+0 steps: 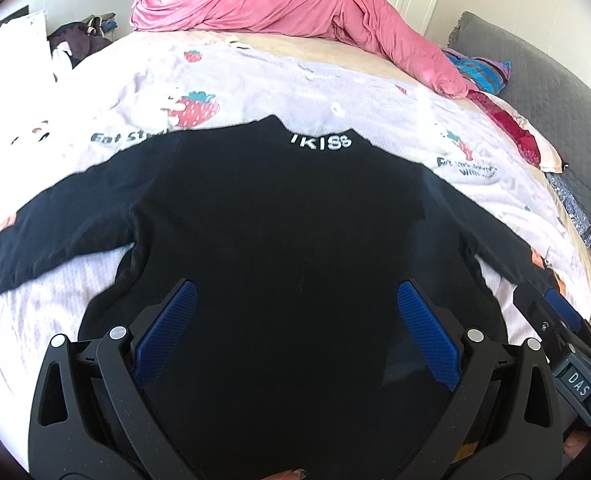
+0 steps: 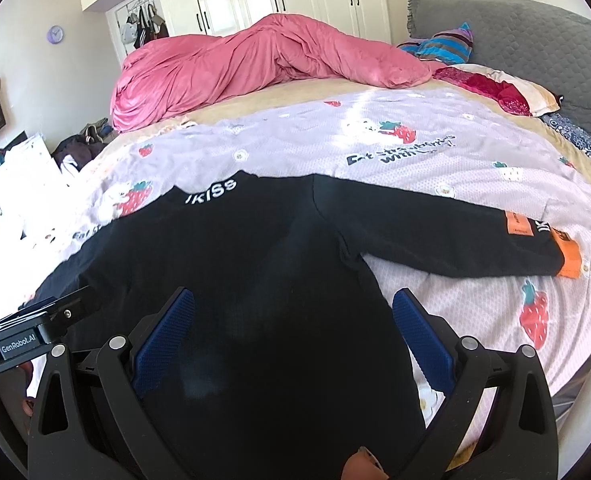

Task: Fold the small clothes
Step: 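Move the right gripper over the sleeve with the orange cuff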

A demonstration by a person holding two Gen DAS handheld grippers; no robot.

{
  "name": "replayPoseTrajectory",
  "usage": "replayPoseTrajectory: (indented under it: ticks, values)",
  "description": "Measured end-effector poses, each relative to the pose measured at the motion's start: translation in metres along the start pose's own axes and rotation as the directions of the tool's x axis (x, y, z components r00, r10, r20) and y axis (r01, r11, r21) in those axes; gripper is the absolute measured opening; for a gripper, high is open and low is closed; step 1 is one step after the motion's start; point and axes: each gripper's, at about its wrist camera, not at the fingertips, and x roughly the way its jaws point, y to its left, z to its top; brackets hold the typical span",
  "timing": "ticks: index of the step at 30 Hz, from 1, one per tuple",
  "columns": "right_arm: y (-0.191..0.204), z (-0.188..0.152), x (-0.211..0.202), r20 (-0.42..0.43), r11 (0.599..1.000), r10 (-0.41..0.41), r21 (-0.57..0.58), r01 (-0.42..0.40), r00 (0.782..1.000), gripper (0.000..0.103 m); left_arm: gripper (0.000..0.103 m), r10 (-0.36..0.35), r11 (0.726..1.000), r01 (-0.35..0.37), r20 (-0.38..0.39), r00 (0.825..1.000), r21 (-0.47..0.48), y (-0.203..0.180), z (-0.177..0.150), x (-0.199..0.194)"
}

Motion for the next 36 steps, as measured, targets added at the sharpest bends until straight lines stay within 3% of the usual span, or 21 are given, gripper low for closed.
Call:
replayPoseTrajectory:
  ticks: [11,20,36]
  values:
    - [-0.011,0.032,0.017,0.030,0.998,-0.009,0.063,0.007,0.999,0.099,0.095,-0.016,1.000,0.017,-0.013,1.000,0.023,-0.016,0.030,0.020]
    - [-0.041,0.060,0.035,0.054,0.985,-0.074,0.160,0.065,0.996,0.099,0.095,-0.010,0.999,0.010,-0.006,1.000,0.049,-0.035,0.061,0.042]
    - [-0.107,0.060,0.062,0.027,0.940,-0.201,0.288,0.185,0.979,0.099,0.095,-0.033,0.998,0.036,-0.046,0.998,0.059,-0.045,0.071,0.094]
